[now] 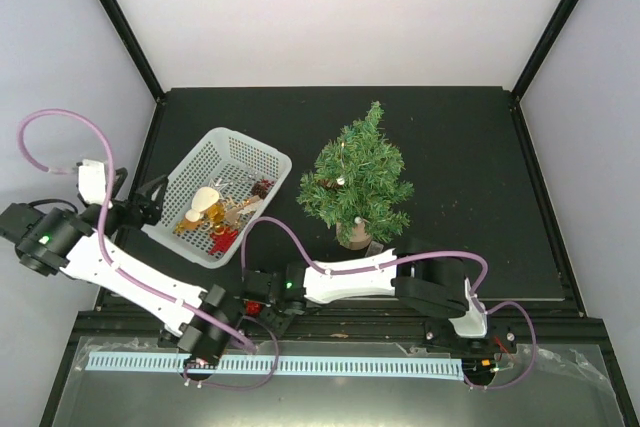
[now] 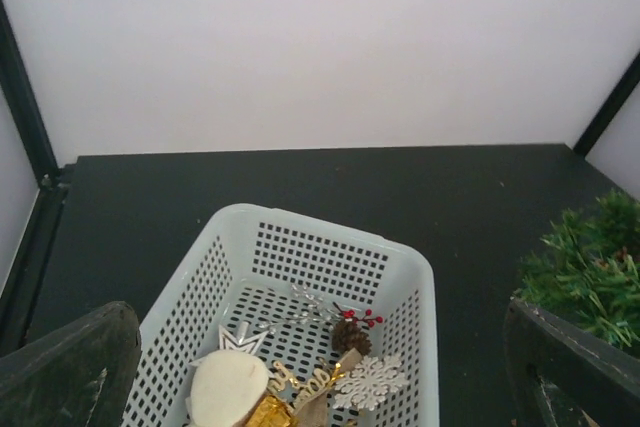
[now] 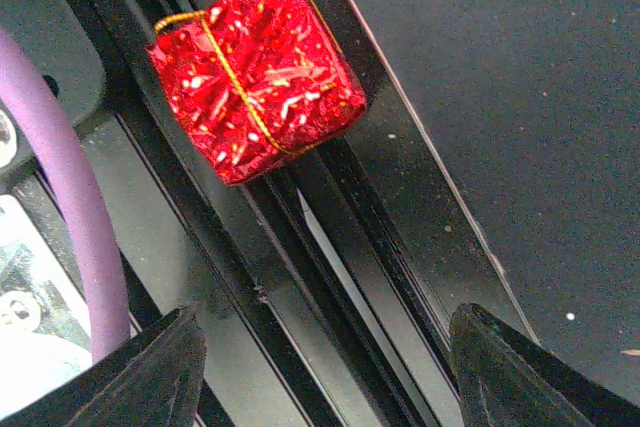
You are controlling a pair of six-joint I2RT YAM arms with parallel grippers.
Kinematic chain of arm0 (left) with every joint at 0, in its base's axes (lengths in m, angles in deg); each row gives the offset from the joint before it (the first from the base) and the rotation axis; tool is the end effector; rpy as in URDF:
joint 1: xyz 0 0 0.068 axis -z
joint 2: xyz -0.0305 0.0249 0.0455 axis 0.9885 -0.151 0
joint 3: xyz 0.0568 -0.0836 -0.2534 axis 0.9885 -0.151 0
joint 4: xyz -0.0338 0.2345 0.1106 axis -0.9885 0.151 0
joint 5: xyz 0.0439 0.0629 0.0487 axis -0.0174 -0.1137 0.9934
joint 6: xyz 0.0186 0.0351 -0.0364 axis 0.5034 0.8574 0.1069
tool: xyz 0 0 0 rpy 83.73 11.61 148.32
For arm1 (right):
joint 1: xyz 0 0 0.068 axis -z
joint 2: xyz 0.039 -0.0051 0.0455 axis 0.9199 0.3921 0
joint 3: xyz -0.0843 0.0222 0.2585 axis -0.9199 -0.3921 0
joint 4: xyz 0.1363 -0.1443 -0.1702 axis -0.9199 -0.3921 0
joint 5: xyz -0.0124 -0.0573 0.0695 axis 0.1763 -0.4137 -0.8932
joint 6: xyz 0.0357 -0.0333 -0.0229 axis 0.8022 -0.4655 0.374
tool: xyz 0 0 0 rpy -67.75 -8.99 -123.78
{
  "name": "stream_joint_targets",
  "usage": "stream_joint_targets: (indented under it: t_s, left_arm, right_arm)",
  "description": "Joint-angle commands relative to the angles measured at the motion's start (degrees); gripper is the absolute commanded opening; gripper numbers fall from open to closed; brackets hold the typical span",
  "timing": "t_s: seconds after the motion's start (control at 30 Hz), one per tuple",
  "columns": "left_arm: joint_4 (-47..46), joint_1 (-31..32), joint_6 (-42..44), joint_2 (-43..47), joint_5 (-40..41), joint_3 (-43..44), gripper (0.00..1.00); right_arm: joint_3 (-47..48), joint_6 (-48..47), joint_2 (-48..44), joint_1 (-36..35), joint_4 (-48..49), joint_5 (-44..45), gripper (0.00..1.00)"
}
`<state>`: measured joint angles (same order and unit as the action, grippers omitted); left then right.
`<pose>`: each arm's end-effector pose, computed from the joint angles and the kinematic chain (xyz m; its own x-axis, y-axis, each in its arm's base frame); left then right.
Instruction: Decorate the small christmas tree
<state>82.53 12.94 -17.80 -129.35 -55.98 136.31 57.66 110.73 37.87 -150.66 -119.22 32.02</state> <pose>0.0735 0.0913 0.3925 -0.2420 -0.1148 -0.9635 0.2545 0.9507 -0.1772 0.0427 0.3996 0.1487 -0.5391 -0.8033 -0.2529 -0.8422 0.5152 0.1589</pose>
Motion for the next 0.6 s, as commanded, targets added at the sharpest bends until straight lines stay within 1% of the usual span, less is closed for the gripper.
stream_joint_targets:
  t_s: [0.0,0.17,0.57]
  left_arm:
    - [0.83,2.89,2.51,4.02,1.45,-0.68,0.99]
    - [0.77,4.74,1.01,5.97,1.89,-1.06,0.99]
    - [0.88,6.26,-1.01,7.71,2.70,1.12,0.99]
  right_arm:
    - [1.74,-1.56,-2.46,-1.51,5.48,-4.53,0.68]
    - [6.08,-2.20,0.64,-1.47,4.11,-2.56,0.69]
    - [14.11,-3.43,6.66,-1.32,1.85,-0.22,0.74]
